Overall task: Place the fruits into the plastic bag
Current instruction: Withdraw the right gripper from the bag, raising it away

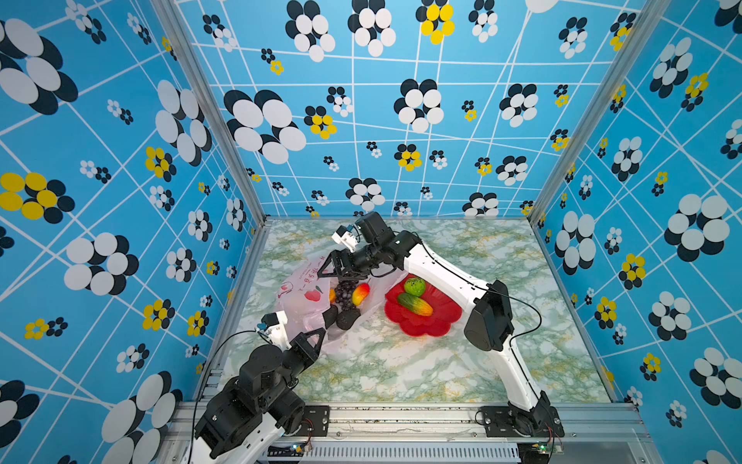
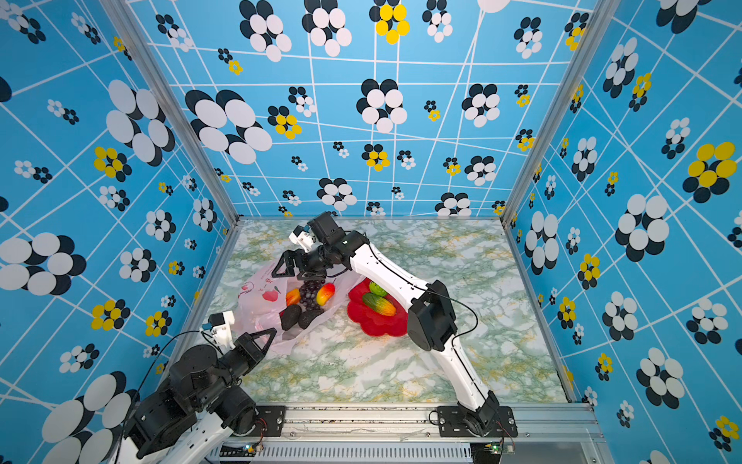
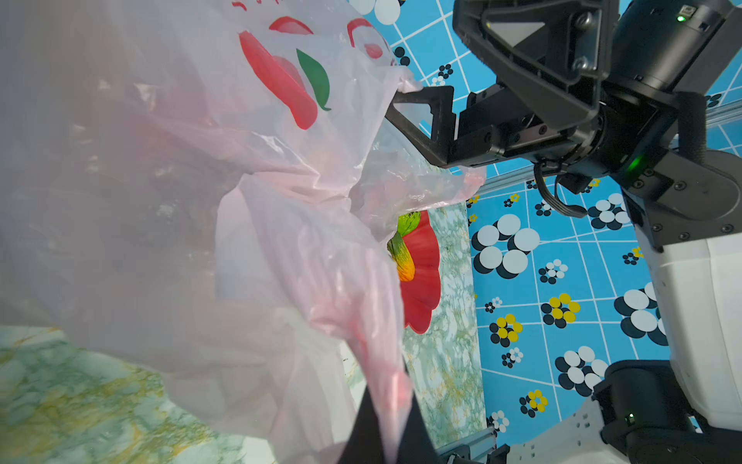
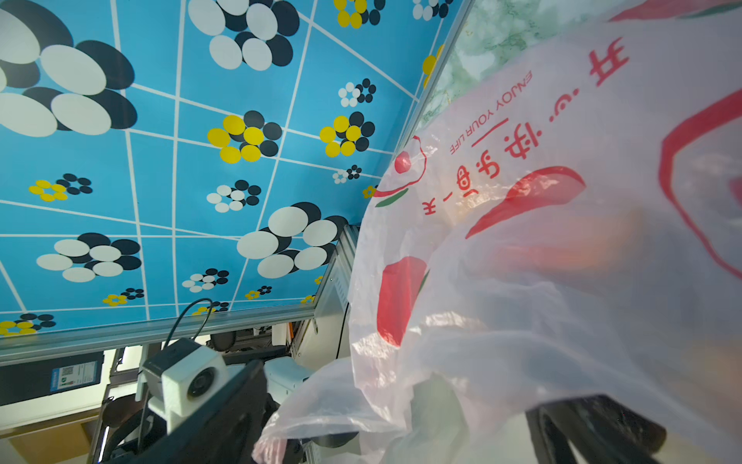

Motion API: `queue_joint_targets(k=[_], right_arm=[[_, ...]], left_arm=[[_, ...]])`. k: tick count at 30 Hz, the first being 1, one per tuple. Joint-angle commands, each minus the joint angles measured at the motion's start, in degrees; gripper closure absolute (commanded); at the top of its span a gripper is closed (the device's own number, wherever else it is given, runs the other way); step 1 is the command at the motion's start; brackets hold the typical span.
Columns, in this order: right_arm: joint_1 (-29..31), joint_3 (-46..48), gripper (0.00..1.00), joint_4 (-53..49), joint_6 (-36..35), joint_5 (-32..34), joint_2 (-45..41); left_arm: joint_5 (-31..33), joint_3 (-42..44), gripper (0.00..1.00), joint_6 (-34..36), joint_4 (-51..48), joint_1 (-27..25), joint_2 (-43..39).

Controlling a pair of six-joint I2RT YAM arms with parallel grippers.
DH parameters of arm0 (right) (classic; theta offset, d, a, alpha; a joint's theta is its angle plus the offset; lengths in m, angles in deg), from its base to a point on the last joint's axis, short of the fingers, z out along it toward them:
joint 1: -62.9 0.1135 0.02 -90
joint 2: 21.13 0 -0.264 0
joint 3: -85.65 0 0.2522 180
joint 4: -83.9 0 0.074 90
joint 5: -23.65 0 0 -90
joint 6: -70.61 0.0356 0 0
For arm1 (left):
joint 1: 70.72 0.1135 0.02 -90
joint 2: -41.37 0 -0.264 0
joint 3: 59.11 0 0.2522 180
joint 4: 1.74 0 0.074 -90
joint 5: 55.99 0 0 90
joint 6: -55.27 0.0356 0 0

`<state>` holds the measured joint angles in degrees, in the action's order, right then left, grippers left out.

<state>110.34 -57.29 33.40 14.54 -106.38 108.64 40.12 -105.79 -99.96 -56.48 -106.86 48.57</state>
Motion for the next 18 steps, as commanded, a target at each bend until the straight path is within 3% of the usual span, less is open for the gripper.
queue_joint_targets(k=[1,9,15,18], right_arm=[[-0.1,1.6,0.01,-5.8,-4.2,6.3,-4.7],[0.0,1.8,0.01,-17.4,-6.7,22.4,-15.7],[0.3,-2.3,0.01,-30.6,-8.6,34.4,-19.3],[0.7,-2.1,0.01,-34.9,-8.4,39.7,-22.5]], left_arm=[[1.7,-1.8,1.0,-0.8,-1.4,-0.4,1.0],[0.5,-1.6,1.0,-2.6,-1.4,-0.3,3.8],[-1.1,-5.8,1.0,7.7,-2.9,0.0,11.7],[-2.0,-6.3,1.0,9.0,-4.0,0.3,14.1]])
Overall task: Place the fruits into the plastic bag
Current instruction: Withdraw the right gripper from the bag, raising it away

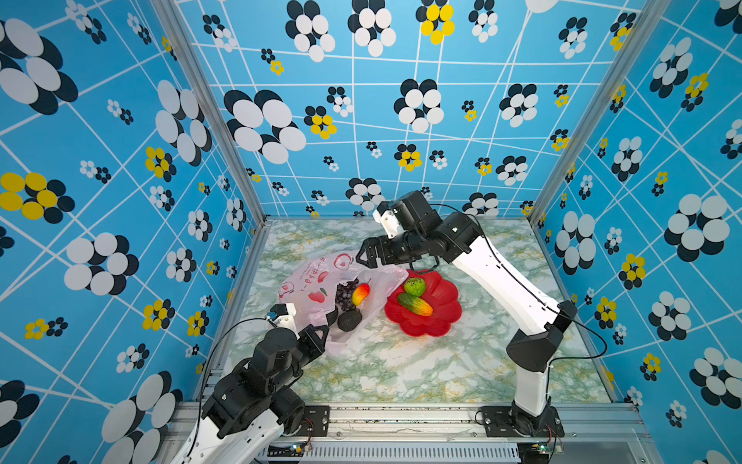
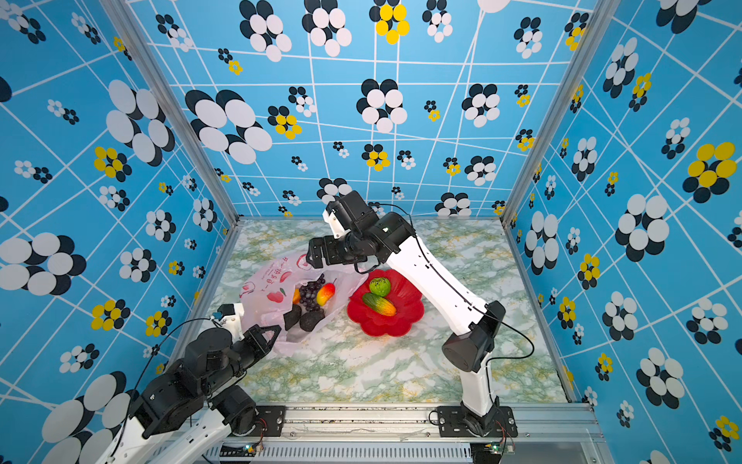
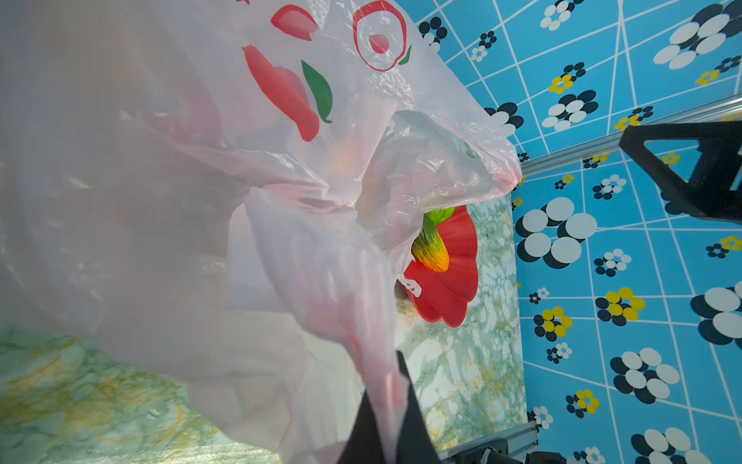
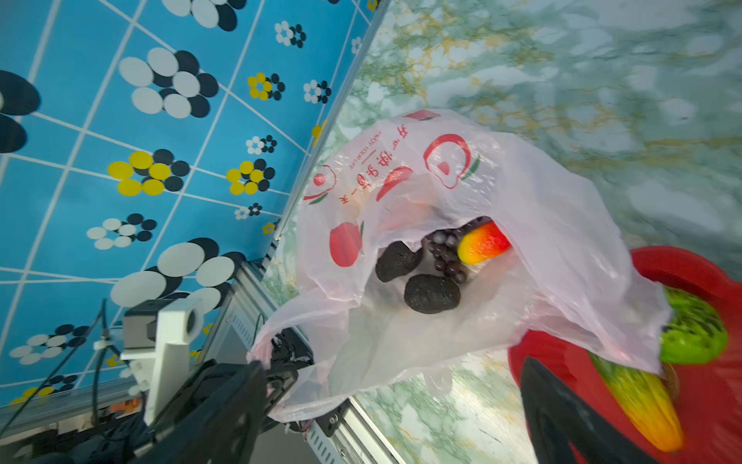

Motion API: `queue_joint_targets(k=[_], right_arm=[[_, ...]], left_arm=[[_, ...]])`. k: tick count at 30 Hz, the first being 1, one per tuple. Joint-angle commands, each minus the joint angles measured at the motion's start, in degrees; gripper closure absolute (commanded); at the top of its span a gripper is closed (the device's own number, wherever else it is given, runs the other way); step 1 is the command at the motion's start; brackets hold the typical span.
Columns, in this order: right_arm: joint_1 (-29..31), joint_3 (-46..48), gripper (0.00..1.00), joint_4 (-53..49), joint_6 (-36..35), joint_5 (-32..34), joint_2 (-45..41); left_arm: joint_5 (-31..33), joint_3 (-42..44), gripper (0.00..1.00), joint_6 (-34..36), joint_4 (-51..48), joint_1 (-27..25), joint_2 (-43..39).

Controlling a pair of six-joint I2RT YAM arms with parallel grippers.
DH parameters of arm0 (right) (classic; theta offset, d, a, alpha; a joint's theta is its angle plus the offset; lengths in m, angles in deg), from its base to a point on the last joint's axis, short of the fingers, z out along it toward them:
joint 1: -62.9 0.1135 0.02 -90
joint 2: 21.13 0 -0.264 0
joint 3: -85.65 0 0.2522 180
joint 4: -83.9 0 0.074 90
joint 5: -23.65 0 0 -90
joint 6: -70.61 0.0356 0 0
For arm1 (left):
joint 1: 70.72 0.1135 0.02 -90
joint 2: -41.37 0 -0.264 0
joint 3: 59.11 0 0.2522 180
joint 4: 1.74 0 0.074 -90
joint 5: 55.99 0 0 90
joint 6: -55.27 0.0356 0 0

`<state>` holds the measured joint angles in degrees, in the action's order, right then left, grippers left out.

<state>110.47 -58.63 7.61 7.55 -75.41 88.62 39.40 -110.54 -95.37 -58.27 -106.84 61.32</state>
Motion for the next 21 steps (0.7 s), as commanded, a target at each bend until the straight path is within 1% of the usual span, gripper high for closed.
queue_joint_targets(k=[1,5,8,10,13,14,15,18,21], right_arm=[[0.6,-0.8,0.01,-10.5,-1.0,10.4,-3.5],[0.7,-0.5,0.01,-16.5,1.4,17.3,-7.7],[0.7,0.5,0.01,-19.7,3.1,23.5,-10.6],[0.7,2.7,0.01,-19.6,3.3,27.8,-12.6],[0.5,9.4,0.01,-14.9,2.2,33.1,-17.7],[0.0,11.6,0.01,-13.3,2.8,33.6,-19.4],[-1.1,13.8,0.01,-11.2,3.2,32.5,-21.1],[-5.9,17.1,0.01,-7.1,3.4,27.0,-24.1],[-9.1,15.3,0.0,-9.8,5.8,26.4,-23.4]], left_arm=[[-2.2,-1.3,1.0,5.2,-1.5,0.5,1.5],[-5.5,-0.4,1.0,7.5,0.7,1.8,2.0],[-8.1,-0.7,1.0,9.8,0.9,4.2,2.9],[-10.2,-0.8,1.0,12.0,1.9,5.9,3.3],[-11.9,-0.4,1.0,14.1,3.7,8.3,4.0],[-12.6,-0.2,1.0,14.7,4.3,9.2,4.4],[-13.4,0.0,1.0,15.0,4.6,9.8,5.1],[-16.0,0.1,1.0,15.3,5.2,11.6,7.0],[-18.5,-0.4,1.0,17.5,6.7,13.5,9.2]])
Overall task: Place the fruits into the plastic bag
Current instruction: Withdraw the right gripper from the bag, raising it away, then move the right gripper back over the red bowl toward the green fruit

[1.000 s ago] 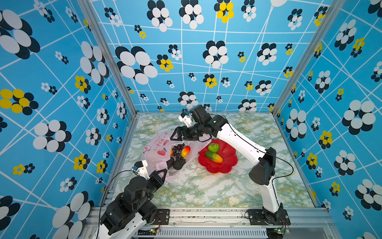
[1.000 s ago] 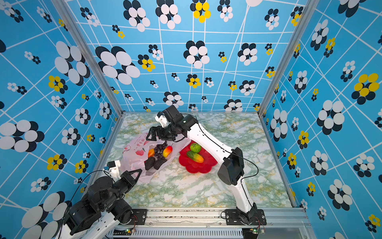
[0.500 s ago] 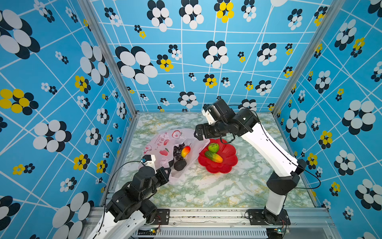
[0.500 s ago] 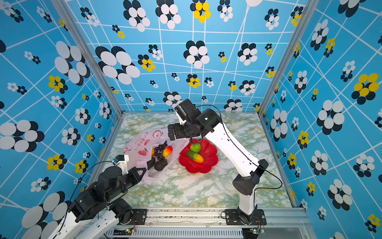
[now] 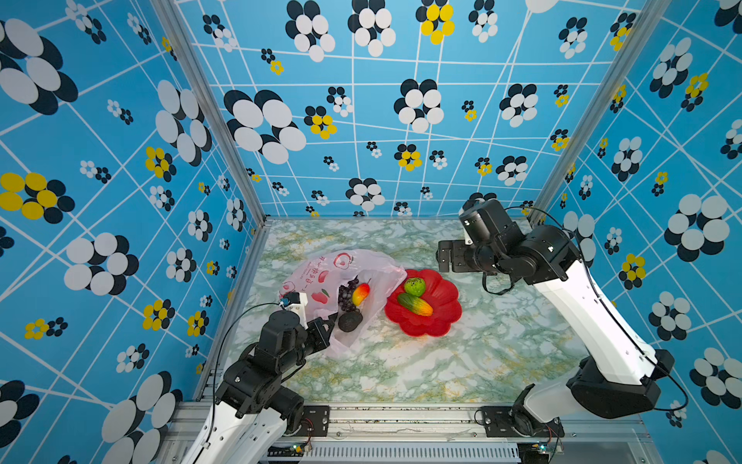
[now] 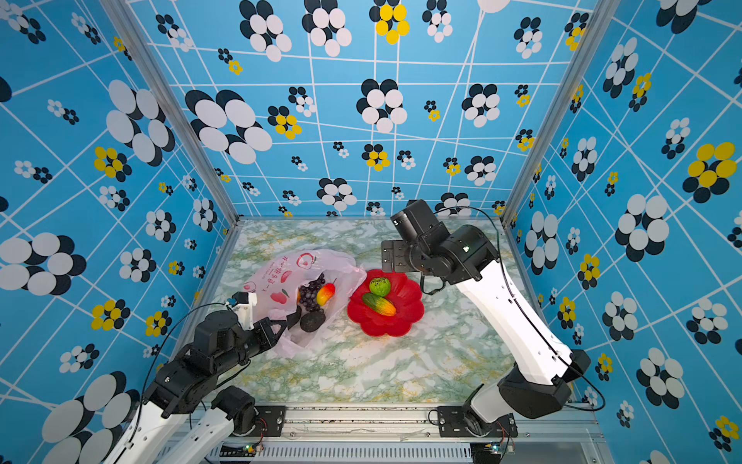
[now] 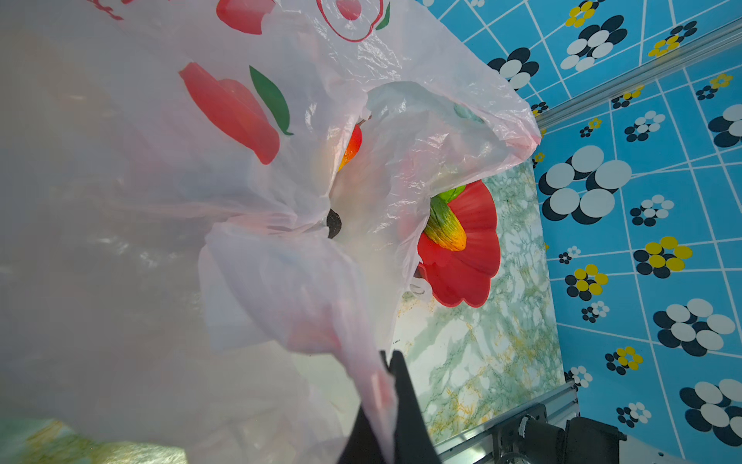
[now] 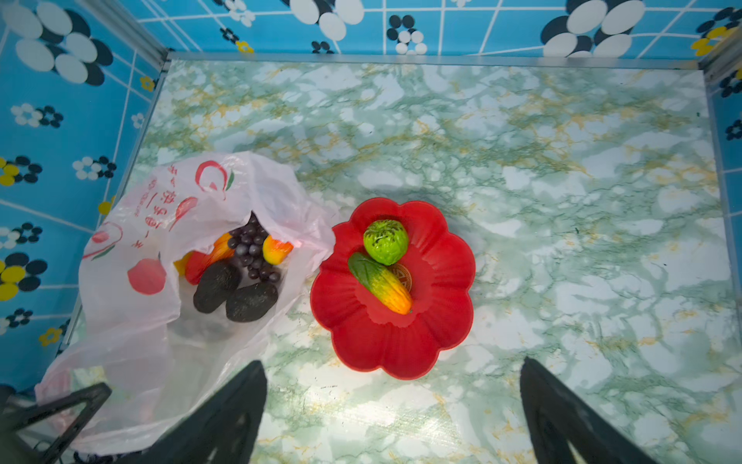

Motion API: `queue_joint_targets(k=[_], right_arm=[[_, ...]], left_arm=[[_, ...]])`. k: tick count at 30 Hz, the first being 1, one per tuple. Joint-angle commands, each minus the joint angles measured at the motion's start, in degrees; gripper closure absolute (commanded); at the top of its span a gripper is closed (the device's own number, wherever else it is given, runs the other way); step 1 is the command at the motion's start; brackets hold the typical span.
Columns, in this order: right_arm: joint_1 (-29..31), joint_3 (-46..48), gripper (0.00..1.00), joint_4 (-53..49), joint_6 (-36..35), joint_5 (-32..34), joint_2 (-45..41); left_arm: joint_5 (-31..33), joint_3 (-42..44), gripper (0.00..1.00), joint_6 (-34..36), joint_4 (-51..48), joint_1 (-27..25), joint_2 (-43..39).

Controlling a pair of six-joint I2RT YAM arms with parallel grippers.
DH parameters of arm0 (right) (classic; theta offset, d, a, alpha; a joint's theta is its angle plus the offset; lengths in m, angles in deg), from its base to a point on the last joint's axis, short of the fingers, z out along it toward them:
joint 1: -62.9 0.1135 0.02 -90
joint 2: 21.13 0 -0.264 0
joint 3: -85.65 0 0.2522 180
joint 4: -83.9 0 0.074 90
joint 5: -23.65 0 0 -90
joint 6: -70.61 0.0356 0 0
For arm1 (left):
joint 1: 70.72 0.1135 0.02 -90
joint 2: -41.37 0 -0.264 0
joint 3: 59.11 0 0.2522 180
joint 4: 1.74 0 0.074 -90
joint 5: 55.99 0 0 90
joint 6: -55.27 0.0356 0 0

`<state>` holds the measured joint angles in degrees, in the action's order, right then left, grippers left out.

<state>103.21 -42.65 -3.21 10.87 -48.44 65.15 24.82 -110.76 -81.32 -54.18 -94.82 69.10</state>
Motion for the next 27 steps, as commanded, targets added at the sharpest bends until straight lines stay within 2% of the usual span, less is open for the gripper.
queue_joint_targets(k=[1,4,12,22,27], right_arm=[[-2.9,-1.7,0.01,-0.5,3.3,-1.0,0.9],[-5.5,-5.8,0.0,-6.4,5.7,-4.0,5.6],[-7.0,-22.5,0.01,-19.0,6.7,-12.7,26.2],[-7.9,-25.5,0.01,-14.9,7.1,-18.5,40.4],[-8.7,-25.5,0.05,-13.4,6.5,-19.4,44.6]], left_arm=[[-4.7,-0.7,1.0,3.9,3.0,2.3,2.4],[-7.7,-2.4,1.0,4.6,4.3,4.5,6.5],[-6.7,-2.9,1.0,6.4,7.3,4.3,8.0],[-7.6,-2.7,1.0,4.6,7.5,4.8,10.0],[-8.8,-2.3,1.0,4.1,6.9,4.8,10.4]])
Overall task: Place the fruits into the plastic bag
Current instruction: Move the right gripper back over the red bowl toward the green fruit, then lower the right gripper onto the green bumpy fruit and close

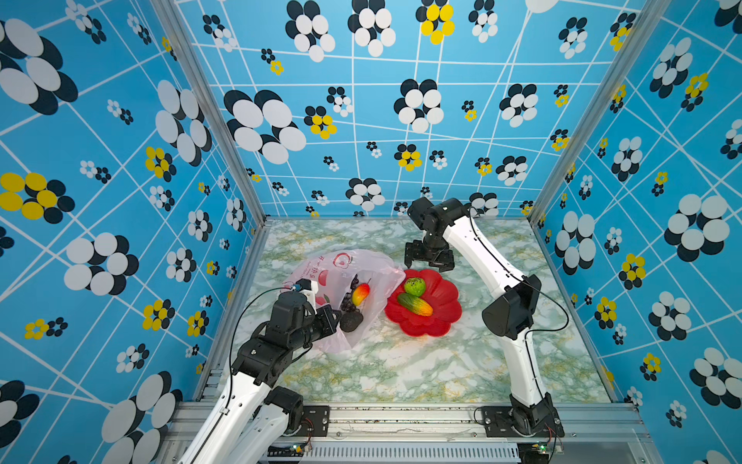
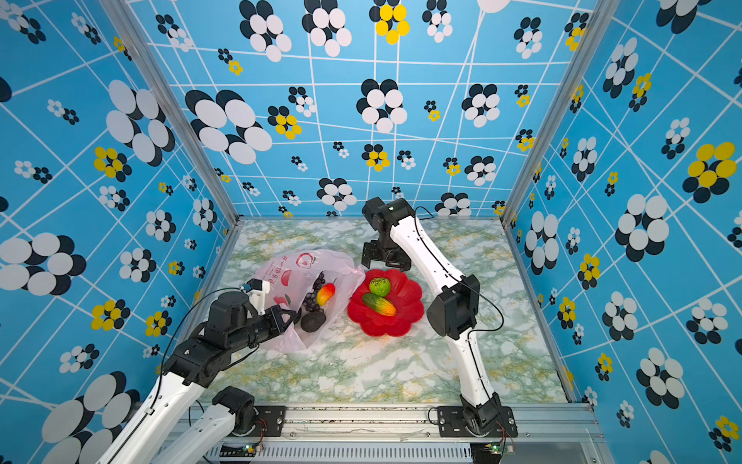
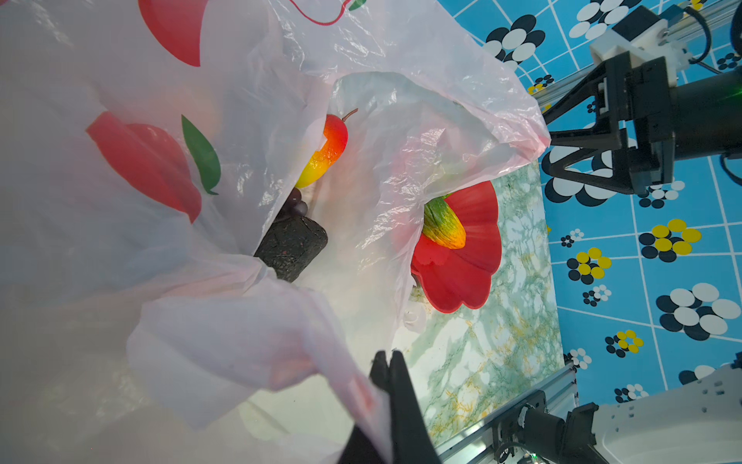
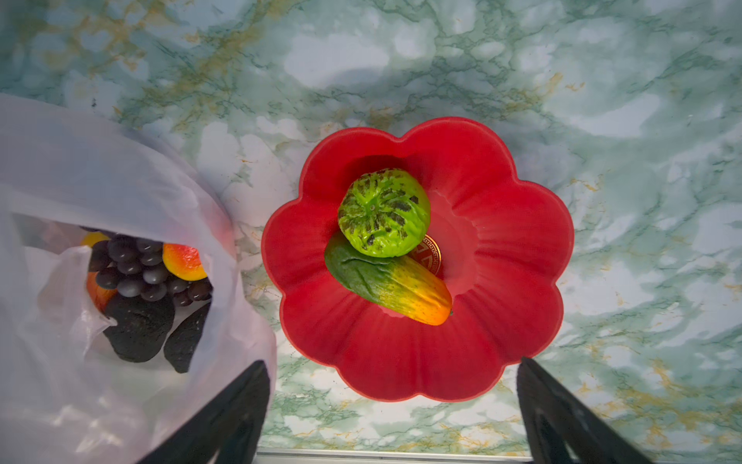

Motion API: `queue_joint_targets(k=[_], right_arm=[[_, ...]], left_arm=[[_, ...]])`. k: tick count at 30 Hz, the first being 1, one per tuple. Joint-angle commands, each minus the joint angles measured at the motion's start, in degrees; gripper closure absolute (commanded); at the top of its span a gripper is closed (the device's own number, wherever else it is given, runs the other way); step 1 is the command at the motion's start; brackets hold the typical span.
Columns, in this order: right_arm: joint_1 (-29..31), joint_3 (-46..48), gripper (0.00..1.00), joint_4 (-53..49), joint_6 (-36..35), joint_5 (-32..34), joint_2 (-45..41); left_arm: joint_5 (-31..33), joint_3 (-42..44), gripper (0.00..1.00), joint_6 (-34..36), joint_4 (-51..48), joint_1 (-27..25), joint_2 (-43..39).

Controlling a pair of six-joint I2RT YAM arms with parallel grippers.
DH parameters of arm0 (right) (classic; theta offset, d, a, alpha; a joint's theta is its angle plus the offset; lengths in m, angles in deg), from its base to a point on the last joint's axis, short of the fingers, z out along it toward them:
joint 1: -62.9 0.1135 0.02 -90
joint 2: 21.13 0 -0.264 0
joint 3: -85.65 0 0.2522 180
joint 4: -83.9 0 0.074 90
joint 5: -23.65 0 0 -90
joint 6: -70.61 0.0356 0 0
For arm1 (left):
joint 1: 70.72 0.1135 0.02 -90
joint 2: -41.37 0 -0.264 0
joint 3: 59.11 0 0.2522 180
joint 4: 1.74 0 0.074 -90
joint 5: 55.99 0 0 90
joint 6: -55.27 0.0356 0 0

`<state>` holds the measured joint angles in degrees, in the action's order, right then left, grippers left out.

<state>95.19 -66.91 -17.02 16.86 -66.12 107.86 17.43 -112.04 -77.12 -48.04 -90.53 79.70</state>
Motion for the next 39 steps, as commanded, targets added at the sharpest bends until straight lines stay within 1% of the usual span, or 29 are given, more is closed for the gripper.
queue_joint_targets(k=[1,10,24,39], right_arm=[[-0.6,-1.2,0.06,0.7,0.4,-2.0,2.7],[-0.6,3.4,0.13,5.5,0.8,-4.5,5.7],[-0.6,5.0,0.15,8.0,1.5,-5.9,11.2],[-0.6,11.9,0.19,13.3,2.3,-6.0,11.9]], left_arm=[[-1.4,-1.0,1.0,-0.1,0.5,0.5,-0.4],[-1.5,-0.8,1.0,0.4,0.4,0.6,-0.5],[-0.1,-1.2,1.0,2.9,-0.4,-0.3,-0.2],[2.0,-2.2,1.0,5.3,-1.3,-2.4,1.0]])
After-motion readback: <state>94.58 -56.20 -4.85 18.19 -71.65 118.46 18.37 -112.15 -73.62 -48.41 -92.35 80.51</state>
